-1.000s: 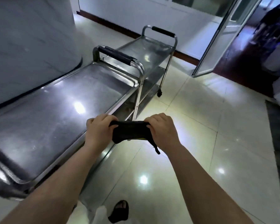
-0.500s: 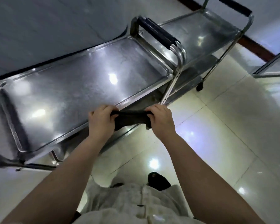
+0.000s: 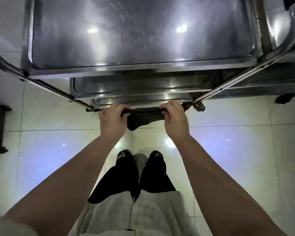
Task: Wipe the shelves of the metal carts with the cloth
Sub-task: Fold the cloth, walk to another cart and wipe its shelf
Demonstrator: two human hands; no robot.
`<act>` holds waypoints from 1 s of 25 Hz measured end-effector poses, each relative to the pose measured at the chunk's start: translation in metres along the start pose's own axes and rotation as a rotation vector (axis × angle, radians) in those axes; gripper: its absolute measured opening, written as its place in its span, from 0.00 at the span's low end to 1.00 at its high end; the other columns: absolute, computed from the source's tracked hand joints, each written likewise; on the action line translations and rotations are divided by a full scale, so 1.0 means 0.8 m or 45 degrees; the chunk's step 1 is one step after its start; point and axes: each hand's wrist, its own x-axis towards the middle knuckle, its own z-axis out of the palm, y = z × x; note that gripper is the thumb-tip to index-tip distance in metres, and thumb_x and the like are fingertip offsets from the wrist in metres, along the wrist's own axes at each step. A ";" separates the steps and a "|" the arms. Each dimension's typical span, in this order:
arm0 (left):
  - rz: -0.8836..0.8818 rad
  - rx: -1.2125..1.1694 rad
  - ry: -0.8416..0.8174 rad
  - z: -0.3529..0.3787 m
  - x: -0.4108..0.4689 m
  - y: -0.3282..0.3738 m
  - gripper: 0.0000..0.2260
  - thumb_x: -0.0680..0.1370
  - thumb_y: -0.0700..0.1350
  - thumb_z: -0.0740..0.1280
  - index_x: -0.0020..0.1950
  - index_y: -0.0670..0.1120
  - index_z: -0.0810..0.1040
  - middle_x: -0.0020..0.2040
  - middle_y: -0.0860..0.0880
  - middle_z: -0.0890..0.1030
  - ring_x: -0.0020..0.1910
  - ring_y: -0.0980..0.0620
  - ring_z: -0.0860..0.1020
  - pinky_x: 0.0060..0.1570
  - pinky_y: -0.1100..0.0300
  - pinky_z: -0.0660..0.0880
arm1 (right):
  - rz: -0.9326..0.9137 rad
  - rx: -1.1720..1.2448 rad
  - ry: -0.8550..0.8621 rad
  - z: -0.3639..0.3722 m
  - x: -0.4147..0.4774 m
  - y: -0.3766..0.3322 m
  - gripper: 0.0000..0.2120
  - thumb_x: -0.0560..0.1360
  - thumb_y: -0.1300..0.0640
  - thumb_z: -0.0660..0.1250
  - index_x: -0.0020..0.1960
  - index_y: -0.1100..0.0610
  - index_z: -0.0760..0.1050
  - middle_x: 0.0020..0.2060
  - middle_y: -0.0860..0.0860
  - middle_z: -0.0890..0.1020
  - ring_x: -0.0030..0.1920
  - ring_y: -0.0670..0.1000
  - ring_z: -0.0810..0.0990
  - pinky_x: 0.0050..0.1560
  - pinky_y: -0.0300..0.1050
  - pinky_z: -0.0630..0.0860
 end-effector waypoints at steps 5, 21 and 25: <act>-0.100 -0.357 0.013 0.079 0.030 -0.062 0.10 0.75 0.39 0.71 0.53 0.52 0.82 0.50 0.54 0.81 0.50 0.54 0.77 0.57 0.54 0.73 | -0.009 -0.123 -0.194 0.074 0.008 0.058 0.15 0.73 0.72 0.65 0.55 0.60 0.79 0.53 0.53 0.77 0.49 0.55 0.79 0.42 0.51 0.80; 0.194 0.370 0.338 0.217 0.406 -0.322 0.19 0.80 0.52 0.59 0.71 0.56 0.72 0.74 0.49 0.68 0.74 0.44 0.62 0.71 0.46 0.58 | -0.032 -0.803 -0.477 0.381 0.279 0.181 0.35 0.78 0.32 0.52 0.79 0.44 0.46 0.78 0.60 0.49 0.76 0.66 0.49 0.74 0.65 0.47; 0.001 0.538 0.072 0.215 0.412 -0.362 0.24 0.81 0.63 0.47 0.77 0.65 0.50 0.80 0.55 0.45 0.79 0.46 0.43 0.72 0.37 0.39 | -0.076 -0.997 -0.408 0.402 0.257 0.188 0.40 0.74 0.26 0.41 0.78 0.44 0.33 0.78 0.60 0.38 0.76 0.67 0.37 0.70 0.70 0.34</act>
